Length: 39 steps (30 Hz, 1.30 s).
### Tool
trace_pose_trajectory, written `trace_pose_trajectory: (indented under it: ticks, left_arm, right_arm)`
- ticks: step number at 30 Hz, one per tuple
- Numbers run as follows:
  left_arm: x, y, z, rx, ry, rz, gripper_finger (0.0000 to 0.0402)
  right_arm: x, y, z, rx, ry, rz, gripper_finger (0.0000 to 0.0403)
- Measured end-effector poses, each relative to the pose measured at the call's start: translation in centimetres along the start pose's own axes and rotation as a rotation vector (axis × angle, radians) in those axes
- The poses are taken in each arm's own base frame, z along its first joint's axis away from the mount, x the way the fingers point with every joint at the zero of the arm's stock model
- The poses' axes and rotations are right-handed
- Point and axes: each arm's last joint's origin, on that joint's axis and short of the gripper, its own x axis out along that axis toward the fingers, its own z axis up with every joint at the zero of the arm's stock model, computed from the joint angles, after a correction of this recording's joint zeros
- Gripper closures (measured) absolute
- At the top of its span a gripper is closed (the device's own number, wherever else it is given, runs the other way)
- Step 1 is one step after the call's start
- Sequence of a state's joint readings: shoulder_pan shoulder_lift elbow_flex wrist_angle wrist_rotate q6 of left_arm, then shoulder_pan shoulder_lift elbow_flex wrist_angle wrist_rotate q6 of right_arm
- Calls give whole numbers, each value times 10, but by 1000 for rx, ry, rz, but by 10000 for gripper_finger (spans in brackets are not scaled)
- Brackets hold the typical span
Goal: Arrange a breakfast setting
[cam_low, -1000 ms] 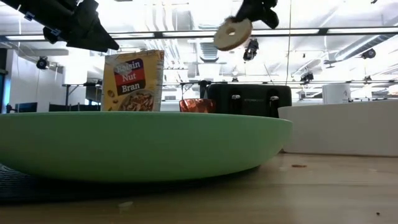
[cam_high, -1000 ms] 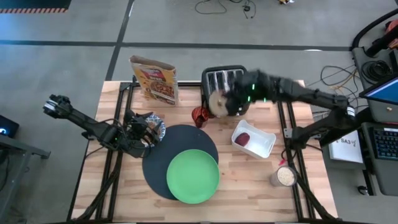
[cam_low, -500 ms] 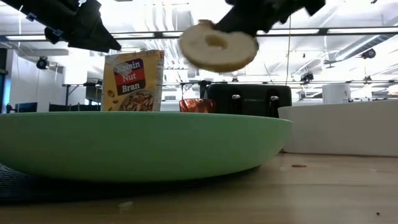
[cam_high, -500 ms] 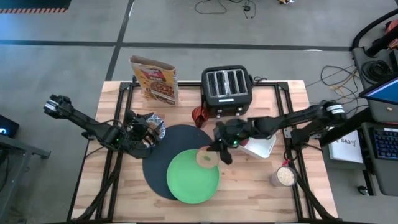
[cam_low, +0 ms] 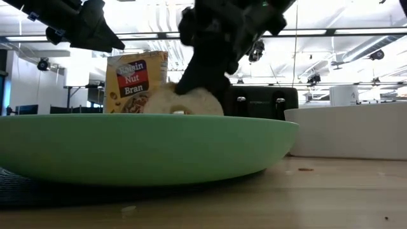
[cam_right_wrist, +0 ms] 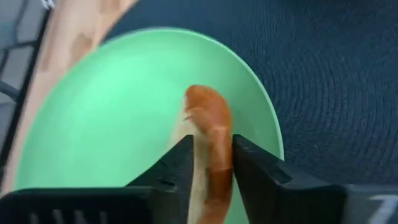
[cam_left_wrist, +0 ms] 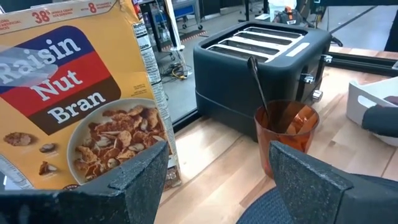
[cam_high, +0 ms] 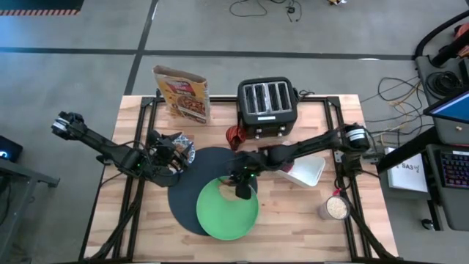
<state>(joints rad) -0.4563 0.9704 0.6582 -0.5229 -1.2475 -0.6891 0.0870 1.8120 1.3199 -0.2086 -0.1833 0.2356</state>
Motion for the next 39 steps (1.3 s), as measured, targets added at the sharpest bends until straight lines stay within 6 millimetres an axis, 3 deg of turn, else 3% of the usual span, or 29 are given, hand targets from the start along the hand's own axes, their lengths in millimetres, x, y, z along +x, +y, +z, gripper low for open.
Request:
trace_pose_trajectory:
  ticks: [4, 9, 14, 24, 31, 35, 39]
  left_arm:
    - [0, -1, -1, 5, 2, 1, 143]
    - [2, -4, -3, 23, 6, 4, 143]
    - [3, -6, -5, 39, 11, 7, 143]
    - [3, -6, -5, 66, 10, 9, 143]
    - [3, -6, -5, 67, 10, 9, 143]
    - [3, -6, -5, 71, 9, 10, 143]
    - [3, -6, -5, 82, 9, 11, 143]
  right_arm:
    - [9, -3, 4, -25, 76, -20, 266]
    - [2, -5, 10, -42, 109, -39, 226]
    - [-17, -8, 16, -52, 102, -81, 204]
    - [-70, 0, 18, -98, 156, -126, 200]
    - [-115, -11, -4, -80, 267, -269, 200]
    - [-136, -22, -33, -78, 335, -321, 200]
    - [-149, -32, -70, -190, 466, -457, 200]
